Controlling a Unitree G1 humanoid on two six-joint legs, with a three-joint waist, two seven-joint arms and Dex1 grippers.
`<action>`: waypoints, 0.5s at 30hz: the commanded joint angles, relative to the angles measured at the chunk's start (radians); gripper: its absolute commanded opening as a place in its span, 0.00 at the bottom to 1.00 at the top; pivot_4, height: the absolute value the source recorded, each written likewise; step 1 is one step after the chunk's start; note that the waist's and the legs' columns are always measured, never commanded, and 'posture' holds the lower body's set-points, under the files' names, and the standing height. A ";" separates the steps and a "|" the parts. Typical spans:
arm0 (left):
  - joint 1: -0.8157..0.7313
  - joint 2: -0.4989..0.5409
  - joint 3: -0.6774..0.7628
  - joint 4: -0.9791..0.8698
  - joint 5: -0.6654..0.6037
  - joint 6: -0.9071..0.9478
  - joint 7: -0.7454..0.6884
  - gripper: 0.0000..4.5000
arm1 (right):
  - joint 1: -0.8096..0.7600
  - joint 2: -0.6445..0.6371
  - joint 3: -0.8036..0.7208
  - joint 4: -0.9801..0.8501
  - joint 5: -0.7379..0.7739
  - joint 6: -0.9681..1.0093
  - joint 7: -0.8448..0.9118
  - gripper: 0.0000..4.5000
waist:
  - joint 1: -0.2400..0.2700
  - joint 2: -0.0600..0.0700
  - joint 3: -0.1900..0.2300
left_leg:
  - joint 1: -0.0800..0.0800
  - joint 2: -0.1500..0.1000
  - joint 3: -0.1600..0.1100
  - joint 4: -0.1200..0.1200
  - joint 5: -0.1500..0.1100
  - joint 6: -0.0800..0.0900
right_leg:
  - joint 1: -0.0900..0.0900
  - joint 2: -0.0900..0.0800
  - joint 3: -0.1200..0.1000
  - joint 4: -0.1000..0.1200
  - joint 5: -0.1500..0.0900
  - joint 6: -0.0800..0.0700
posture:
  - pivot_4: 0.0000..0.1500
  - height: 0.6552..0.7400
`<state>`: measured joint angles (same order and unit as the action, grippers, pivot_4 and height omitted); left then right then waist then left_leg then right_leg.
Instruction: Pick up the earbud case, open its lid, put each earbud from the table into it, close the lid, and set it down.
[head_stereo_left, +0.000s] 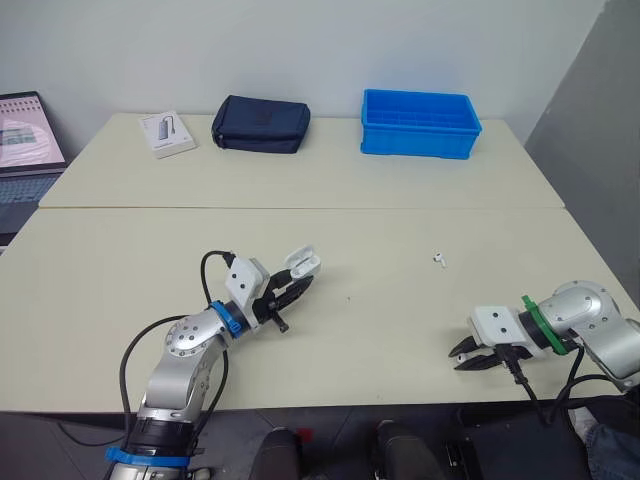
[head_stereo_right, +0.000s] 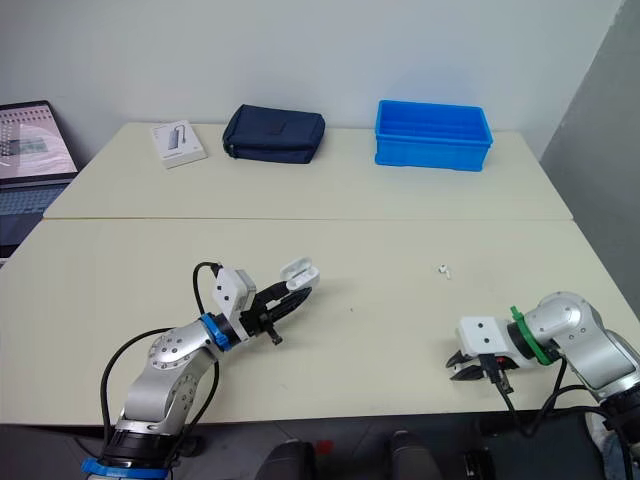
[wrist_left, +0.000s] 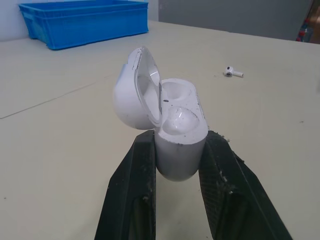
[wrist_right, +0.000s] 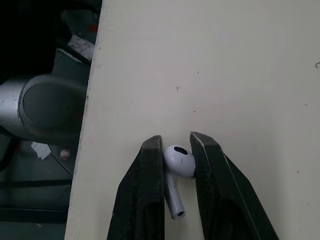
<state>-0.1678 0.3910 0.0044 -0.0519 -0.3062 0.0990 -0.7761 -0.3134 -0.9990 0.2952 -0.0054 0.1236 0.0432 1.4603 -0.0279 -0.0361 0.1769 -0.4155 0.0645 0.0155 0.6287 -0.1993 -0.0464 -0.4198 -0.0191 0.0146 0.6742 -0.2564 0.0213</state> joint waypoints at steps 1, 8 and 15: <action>-0.016 0.008 0.003 -0.037 -0.005 -0.010 -0.001 0.18 | -0.018 0.011 -0.005 0.027 -0.014 -0.016 0.008 0.10 | 0.000 0.000 0.000 | 0.000 0.000 0.000 0.000 0.000 0.000 | 0.000 0.000 0.000 0.000 0.000 0.000 | 1.00 1.00; -0.006 0.016 0.005 -0.054 -0.008 -0.001 0.000 0.18 | -0.029 0.027 0.004 0.102 -0.047 -0.080 0.015 0.32 | -0.001 0.000 0.000 | 0.001 0.000 0.000 0.001 0.000 0.000 | 0.001 0.000 0.000 0.001 0.000 0.000 | 1.00 1.00; -0.003 0.020 0.005 -0.060 -0.009 0.009 0.003 0.18 | -0.043 0.050 -0.020 0.136 -0.040 -0.159 -0.007 0.70 | -0.001 -0.001 -0.001 | 0.005 0.000 0.000 0.001 0.000 0.000 | 0.005 0.000 0.000 0.000 0.000 0.000 | 1.00 1.00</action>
<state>-0.1670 0.4030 0.0048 -0.0691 -0.3067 0.1073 -0.7750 -0.3595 -0.9533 0.2925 0.1236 0.0990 -0.1048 1.4686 -0.0284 -0.0374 0.1761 -0.4101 0.0644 0.0152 0.6297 -0.1993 -0.0465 -0.4140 -0.0192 0.0146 0.6740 -0.2564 0.0207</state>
